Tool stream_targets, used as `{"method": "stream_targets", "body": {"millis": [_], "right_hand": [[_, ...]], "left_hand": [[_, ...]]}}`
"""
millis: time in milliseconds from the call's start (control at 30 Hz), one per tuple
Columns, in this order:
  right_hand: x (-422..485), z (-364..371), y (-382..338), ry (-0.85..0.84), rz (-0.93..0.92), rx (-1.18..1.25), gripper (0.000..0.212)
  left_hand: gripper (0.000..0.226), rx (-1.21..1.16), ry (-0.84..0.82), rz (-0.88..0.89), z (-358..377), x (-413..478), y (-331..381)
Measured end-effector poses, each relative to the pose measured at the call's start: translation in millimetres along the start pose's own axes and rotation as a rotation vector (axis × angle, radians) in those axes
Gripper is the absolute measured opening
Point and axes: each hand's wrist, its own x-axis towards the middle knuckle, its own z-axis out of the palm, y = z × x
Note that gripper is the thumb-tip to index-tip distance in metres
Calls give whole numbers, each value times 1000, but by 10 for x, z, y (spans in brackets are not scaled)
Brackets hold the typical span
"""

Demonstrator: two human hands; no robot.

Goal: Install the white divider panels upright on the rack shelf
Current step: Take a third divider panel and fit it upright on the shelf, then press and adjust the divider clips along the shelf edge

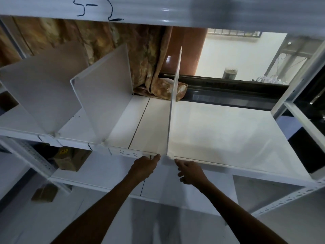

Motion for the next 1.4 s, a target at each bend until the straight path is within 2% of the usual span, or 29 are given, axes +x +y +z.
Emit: {"method": "stream_targets", "body": {"millis": [267, 467, 733, 933, 1133, 1400], "right_hand": [[51, 156, 174, -114, 155, 313, 58], [179, 278, 261, -121, 237, 434, 71], [328, 390, 328, -60, 312, 695, 71], [432, 440, 278, -72, 283, 840, 60], [459, 505, 187, -52, 283, 998, 50], [500, 517, 199, -64, 279, 1070, 53]], "left_hand": [[66, -395, -163, -147, 119, 129, -189], [76, -432, -168, -167, 177, 337, -263], [82, -609, -265, -211, 341, 502, -312], [68, -829, -386, -223, 401, 559, -338], [57, -880, -447, -155, 343, 594, -332], [47, -958, -405, -161, 326, 628, -305]]}}
